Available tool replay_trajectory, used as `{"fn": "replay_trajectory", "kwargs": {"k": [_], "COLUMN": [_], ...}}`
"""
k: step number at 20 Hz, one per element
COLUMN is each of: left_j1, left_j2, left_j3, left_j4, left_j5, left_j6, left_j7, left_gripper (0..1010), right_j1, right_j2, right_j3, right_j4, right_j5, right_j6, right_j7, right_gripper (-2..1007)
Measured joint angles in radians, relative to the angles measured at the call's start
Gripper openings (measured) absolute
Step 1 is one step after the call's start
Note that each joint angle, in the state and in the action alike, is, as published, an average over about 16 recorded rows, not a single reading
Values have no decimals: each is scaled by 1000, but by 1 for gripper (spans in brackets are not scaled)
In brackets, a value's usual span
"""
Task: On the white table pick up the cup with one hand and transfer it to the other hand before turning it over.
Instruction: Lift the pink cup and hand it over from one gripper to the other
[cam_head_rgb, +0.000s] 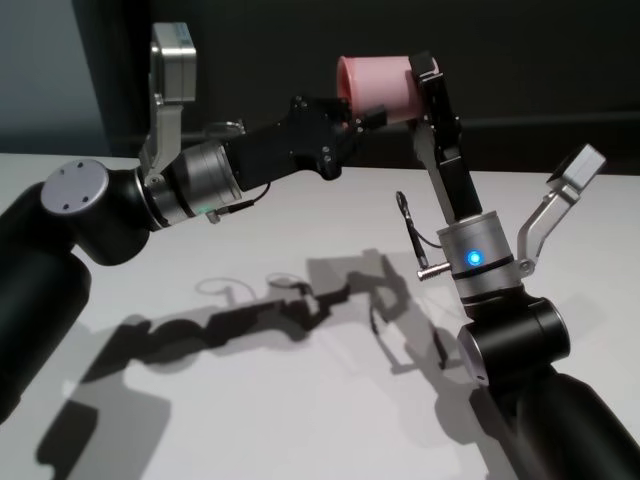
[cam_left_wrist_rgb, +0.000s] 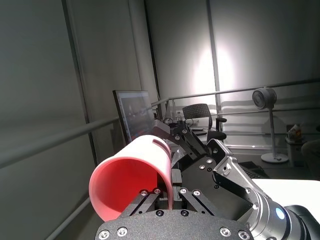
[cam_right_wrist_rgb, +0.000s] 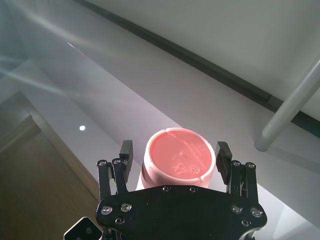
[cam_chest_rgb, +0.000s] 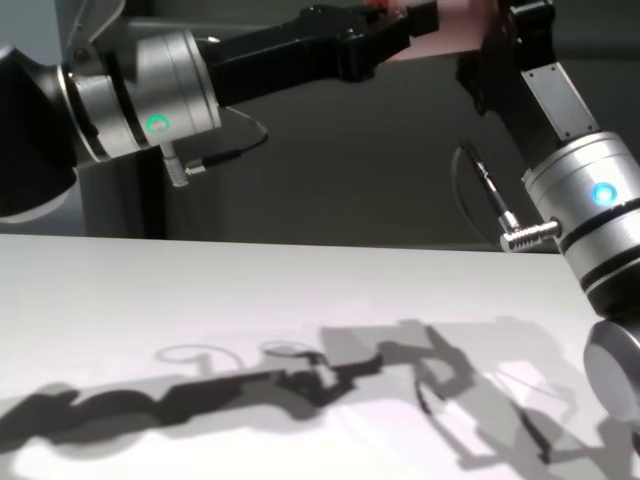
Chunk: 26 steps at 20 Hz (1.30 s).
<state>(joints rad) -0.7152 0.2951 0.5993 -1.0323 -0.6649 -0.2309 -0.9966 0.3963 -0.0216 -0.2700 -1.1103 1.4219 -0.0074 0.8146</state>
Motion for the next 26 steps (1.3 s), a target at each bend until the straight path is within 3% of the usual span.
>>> {"fn": "replay_trajectory", "kwargs": {"k": [15, 26], "left_j1": [0, 0], "left_j2": [0, 0], "left_j3": [0, 0], "left_j4": [0, 0], "left_j5": [0, 0], "left_j6": [0, 0], "left_j7": [0, 0], "left_gripper": [52, 52], "right_j1": [-1, 0], "right_j2": [-1, -1], "right_j3": [2, 3], "right_j4": [0, 1], "right_j5": [-2, -2], "right_j6": [2, 4], "right_j7": [0, 1], "right_gripper": [777, 757]}}
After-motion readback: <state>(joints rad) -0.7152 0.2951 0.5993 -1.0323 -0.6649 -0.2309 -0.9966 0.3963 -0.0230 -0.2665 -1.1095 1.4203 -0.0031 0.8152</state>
